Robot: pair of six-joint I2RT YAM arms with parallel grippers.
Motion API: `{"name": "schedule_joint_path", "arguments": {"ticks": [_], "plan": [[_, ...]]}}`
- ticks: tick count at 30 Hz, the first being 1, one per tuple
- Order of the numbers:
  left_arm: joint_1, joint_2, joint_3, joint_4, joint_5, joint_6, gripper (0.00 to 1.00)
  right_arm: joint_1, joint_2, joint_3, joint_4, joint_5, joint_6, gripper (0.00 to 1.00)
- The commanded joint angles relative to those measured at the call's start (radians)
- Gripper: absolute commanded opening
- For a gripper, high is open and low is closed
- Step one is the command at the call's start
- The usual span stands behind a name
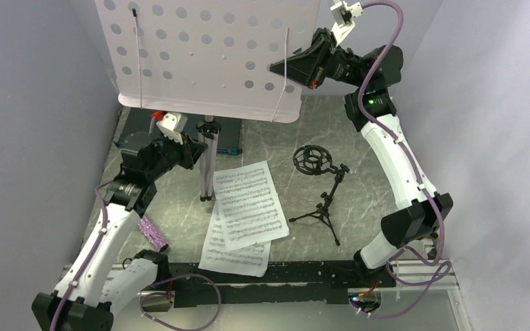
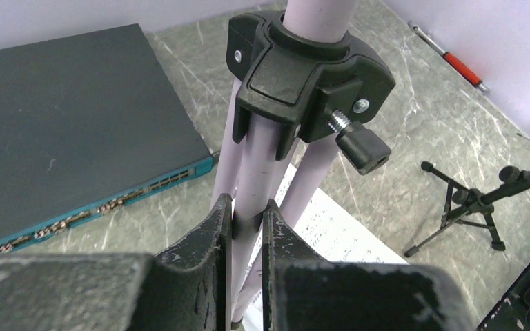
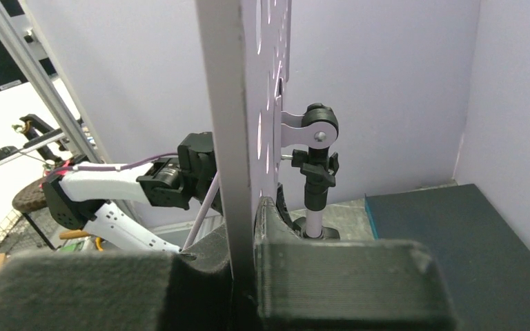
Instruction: Set up the instrument practice props
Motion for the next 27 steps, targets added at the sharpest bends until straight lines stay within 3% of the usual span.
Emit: {"name": "schedule_joint_path", "arguments": {"ticks": [1,9,17,27], "plan": [[0.012,0.064,0.035,0.363,0.011,-0.153,0.03,0.005,-0.092,0.089,0.096,0.031,-0.048,0.00],[0.010,0.250,0.059,0.578,0.060,-0.236,0.03,0.006,-0.124,0.082,0.005,0.038,-0.139,0.00],[-0.001,0.341,0.059,0.681,0.038,-0.261,0.03,0.006,-0.163,0.001,-0.030,0.067,-0.194,0.00],[-0.024,0.375,0.036,0.656,-0.022,-0.212,0.03,0.006,-0.211,-0.136,-0.105,0.123,-0.256,0.00]]}}
